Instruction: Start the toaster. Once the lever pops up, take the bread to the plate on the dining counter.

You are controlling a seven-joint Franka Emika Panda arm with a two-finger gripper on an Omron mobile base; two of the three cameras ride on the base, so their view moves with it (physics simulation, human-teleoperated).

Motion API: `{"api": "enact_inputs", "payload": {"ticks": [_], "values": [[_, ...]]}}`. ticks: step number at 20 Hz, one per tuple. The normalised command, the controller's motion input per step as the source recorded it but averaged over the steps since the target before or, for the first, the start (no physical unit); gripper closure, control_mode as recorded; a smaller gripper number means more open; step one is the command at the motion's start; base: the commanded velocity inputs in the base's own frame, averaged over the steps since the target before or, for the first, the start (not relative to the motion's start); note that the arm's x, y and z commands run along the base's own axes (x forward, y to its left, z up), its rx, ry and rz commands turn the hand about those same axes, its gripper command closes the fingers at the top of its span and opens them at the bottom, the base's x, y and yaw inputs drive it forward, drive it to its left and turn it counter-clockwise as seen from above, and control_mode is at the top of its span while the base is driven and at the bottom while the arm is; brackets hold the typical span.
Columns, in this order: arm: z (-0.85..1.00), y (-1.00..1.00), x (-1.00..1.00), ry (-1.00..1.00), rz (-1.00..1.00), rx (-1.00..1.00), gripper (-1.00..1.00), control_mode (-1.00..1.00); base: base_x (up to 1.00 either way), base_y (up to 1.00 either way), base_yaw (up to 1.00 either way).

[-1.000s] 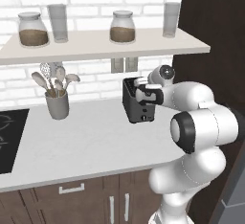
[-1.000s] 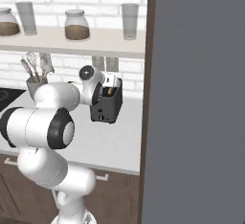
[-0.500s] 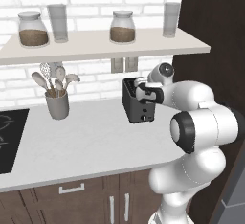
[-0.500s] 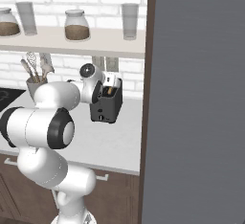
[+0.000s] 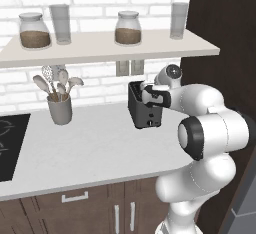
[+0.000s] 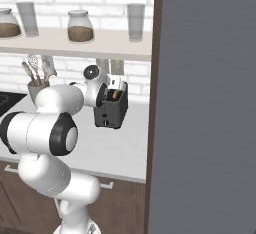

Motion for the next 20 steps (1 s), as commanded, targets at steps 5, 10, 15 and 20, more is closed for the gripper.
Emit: {"api": "enact_inputs", "payload": {"ticks": [5,10,15,20], "values": [[0.00,0.00,0.00,0.00,0.00,0.00,-1.00,-1.00,0.00,0.00,0.00],[0.00,0.00,0.00,0.00,0.00,0.00,-1.00,-1.00,0.00,0.00,0.00],[0.00,0.00,0.00,0.00,0.00,0.00,-1.00,-1.00,0.00,0.00,0.00],[0.00,0.00,0.00,0.00,0.00,0.00,-1.00,-1.00,0.00,0.00,0.00]]}}
